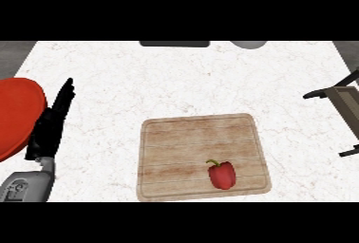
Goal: Pick the can from the cutting board and place it in the tiered basket
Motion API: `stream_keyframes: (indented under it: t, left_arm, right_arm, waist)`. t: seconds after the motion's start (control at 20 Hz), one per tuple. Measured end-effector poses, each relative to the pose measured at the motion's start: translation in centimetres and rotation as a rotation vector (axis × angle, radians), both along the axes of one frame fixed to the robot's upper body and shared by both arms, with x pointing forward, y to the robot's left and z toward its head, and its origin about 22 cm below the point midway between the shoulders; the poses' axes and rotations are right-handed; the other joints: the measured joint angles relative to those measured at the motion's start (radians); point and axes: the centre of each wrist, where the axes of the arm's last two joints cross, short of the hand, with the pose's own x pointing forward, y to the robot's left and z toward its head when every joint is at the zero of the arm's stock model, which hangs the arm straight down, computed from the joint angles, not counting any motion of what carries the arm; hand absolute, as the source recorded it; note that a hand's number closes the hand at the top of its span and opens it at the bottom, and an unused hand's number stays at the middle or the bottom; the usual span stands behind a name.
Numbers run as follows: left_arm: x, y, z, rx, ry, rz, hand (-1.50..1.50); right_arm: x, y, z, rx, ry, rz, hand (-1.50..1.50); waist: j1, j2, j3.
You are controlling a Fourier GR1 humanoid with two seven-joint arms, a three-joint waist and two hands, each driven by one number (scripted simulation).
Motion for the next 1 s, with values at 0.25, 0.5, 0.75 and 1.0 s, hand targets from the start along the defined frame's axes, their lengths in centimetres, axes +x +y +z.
stream_keyframes:
  t: [0.25, 0.5, 0.75, 1.0]
  left_arm:
    - [0.0, 0.9, -0.8, -0.002, 0.009, 0.003, 0.00]
    - [-0.2, 1.4, -0.6, 0.000, 0.005, 0.006, 0.00]
    - [-0.3, 0.8, -0.6, -0.002, 0.011, 0.006, 0.00]
    - [0.1, 0.8, -0.2, -0.008, 0.009, 0.003, 0.00]
  right_arm:
    - [1.1, -1.4, -1.9, 0.128, 0.119, -0.042, -1.50]
    - [1.7, -2.5, -3.0, 0.255, 0.081, -0.039, -1.50]
    - [1.0, -4.1, -1.9, 0.376, -0.017, -0.038, -1.50]
    - [-1.1, -6.0, 1.1, 0.451, -0.118, -0.085, -1.50]
  waist:
    - [-0.005, -0.001, 0.000]
    - [-0.005, -0.002, 0.000]
    - [-0.007, -0.003, 0.001]
    - [-0.004, -0.002, 0.000]
